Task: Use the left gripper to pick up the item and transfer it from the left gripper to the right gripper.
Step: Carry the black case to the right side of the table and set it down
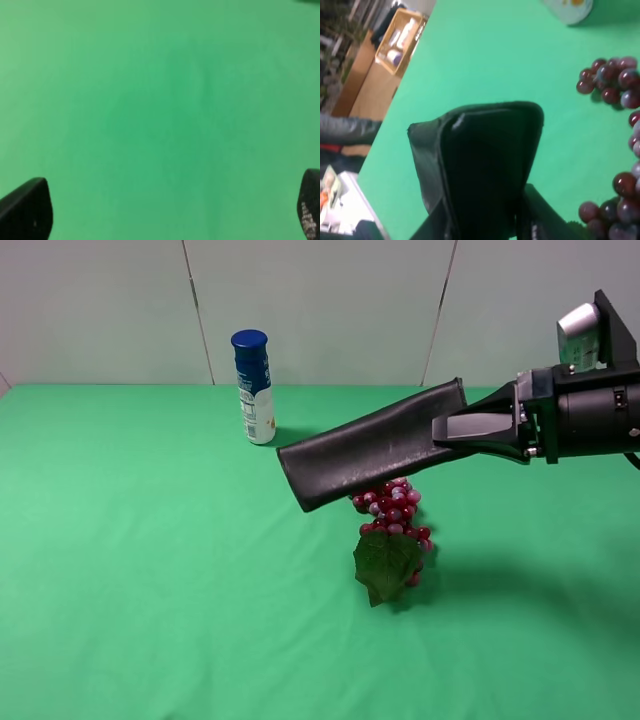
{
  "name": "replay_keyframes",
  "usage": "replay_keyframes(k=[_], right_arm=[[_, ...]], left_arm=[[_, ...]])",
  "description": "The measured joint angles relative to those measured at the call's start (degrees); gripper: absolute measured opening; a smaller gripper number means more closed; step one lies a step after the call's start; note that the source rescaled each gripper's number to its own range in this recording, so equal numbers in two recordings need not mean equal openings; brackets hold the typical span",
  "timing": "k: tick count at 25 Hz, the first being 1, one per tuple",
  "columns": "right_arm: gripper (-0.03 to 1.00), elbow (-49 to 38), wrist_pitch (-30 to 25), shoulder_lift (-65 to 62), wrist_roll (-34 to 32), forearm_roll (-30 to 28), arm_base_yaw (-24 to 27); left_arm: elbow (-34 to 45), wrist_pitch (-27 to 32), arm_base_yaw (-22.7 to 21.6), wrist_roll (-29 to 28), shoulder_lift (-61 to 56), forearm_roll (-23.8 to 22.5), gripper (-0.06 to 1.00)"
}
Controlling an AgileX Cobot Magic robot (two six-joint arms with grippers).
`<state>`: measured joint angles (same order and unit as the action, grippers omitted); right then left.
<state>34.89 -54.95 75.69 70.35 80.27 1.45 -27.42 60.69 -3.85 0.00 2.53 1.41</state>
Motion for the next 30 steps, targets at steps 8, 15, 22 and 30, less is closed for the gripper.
replay_keyframes(k=[8,15,22,30], right_arm=[[0.03,0.0,6.7,0.0,-2.45,2.81,0.0],[0.03,5.99,15.11,0.08,-11.54,-0.23,0.0],[0.03,11.7,25.98,0.11,-31.6,-19.02,0.0],[0.03,12.15,30.73,1.86,-43.8,-32.11,2.29]], left_arm=[[0.0,0.06,0.0,0.0,-2.91,-0.24,0.97],[0.0,0.06,0.0,0.0,-2.91,-0.24,0.97],[0.0,0.06,0.0,0.0,-2.91,-0.35,0.97],[0.0,0.06,0.0,0.0,-2.91,-0.35,0.97]])
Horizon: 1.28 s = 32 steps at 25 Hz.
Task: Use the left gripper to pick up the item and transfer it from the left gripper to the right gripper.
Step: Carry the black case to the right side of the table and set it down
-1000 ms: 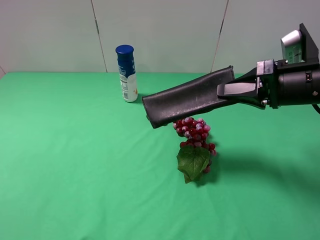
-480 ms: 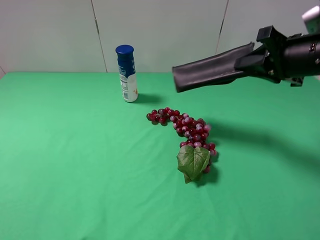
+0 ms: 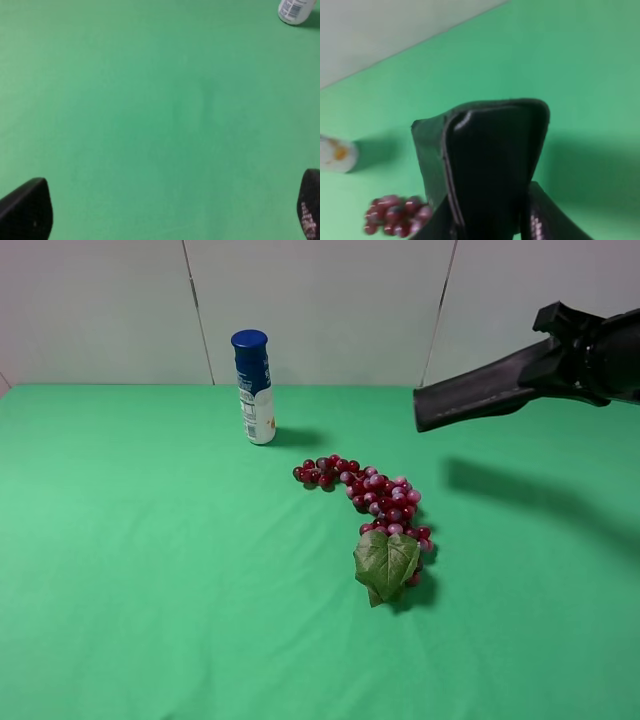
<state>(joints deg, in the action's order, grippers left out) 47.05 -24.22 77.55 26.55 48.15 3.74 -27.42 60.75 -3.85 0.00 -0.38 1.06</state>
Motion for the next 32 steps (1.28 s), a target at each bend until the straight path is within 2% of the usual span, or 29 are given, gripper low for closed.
replay_keyframes(k=[4,12,24,32], right_arm=[[0.02,0.0,0.15,3.61,-0.07,-0.98,1.18],[0.02,0.59,4.26,7.95,0.95,-1.89,1.54],[0.02,7.86,4.5,18.25,2.73,-2.45,1.68],[0.01,8.5,5.42,20.03,2.86,-3.64,1.68]], left_arm=[[0.0,0.0,0.0,0.0,0.0,0.0,0.97],[0.0,0.0,0.0,0.0,0.0,0.0,0.97],[0.0,0.0,0.0,0.0,0.0,0.0,0.97],[0.0,0.0,0.0,0.0,0.0,0.0,0.97]])
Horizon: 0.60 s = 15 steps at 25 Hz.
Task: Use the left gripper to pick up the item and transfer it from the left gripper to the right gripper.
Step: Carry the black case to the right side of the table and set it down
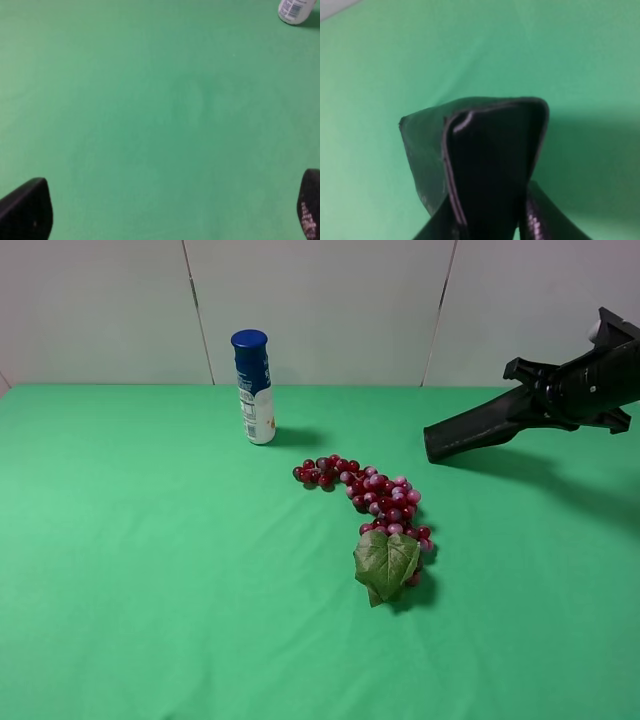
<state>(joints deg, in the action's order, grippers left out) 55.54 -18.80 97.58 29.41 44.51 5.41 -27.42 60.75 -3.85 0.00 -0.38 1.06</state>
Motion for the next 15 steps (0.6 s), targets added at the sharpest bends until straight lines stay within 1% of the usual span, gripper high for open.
replay_keyframes(k=[7,8,9,10,11,12,13,14,15], right_arm=[[0.0,0.0,0.02,0.0,0.0,-0.52,0.0],[0.01,0.0,0.02,0.0,0.0,-0.63,0.0],[0.06,0.0,-0.17,0.0,0.0,-0.73,0.0],[0.19,0.0,-0.92,0.0,0.0,-0.79,0.0],[0.41,0.0,-1.67,0.06,0.0,-0.87,0.0],[0.65,0.0,-2.76,0.11,0.0,-1.1,0.0],[0.77,0.0,-3.74,0.18,0.0,-1.23,0.0],[0.87,0.0,-4.61,0.3,0.0,-1.36,0.0],[0.92,0.0,-5.05,0.35,-0.06,-1.43,0.0]], left_arm=[[0.0,0.0,0.0,0.0,0.0,0.0,0.97],[0.0,0.0,0.0,0.0,0.0,0.0,0.97],[0.0,0.0,0.0,0.0,0.0,0.0,0.97],[0.0,0.0,0.0,0.0,0.0,0.0,0.97],[0.0,0.0,0.0,0.0,0.0,0.0,0.97],[0.0,0.0,0.0,0.0,0.0,0.0,0.97],[0.0,0.0,0.0,0.0,0.0,0.0,0.97],[0.0,0.0,0.0,0.0,0.0,0.0,0.97],[0.0,0.0,0.0,0.0,0.0,0.0,0.97]])
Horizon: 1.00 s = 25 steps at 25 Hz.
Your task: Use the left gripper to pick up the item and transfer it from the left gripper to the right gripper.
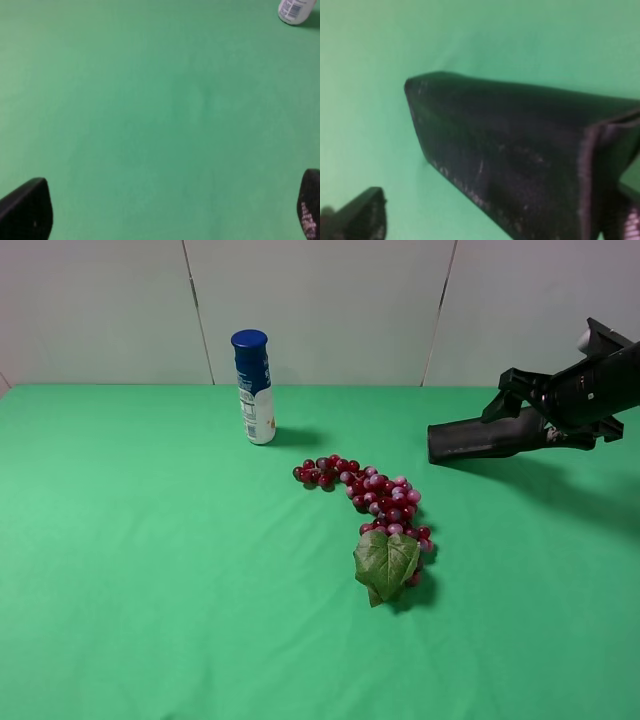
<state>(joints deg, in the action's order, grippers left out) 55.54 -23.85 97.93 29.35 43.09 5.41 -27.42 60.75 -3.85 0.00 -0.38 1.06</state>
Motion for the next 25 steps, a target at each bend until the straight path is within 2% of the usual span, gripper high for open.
replay_keyframes(k=[3,11,18,25], right_arm=[[0.98,0.0,-0.67,0.01,-0.16,-0.13,0.0],[1.0,0.0,-2.32,-1.46,-0.45,-1.59,0.0],[1.0,0.0,-2.89,-7.22,-7.92,-10.76,0.0],[1.0,0.0,-5.91,-12.61,-14.57,-18.87,0.0]], left_arm=[[0.0,0.0,0.0,0.0,0.0,0.0,0.97],[0.0,0.0,0.0,0.0,0.0,0.0,0.97],[0.0,0.0,0.0,0.0,0.0,0.0,0.97],[0.0,0.0,0.0,0.0,0.0,0.0,0.97]])
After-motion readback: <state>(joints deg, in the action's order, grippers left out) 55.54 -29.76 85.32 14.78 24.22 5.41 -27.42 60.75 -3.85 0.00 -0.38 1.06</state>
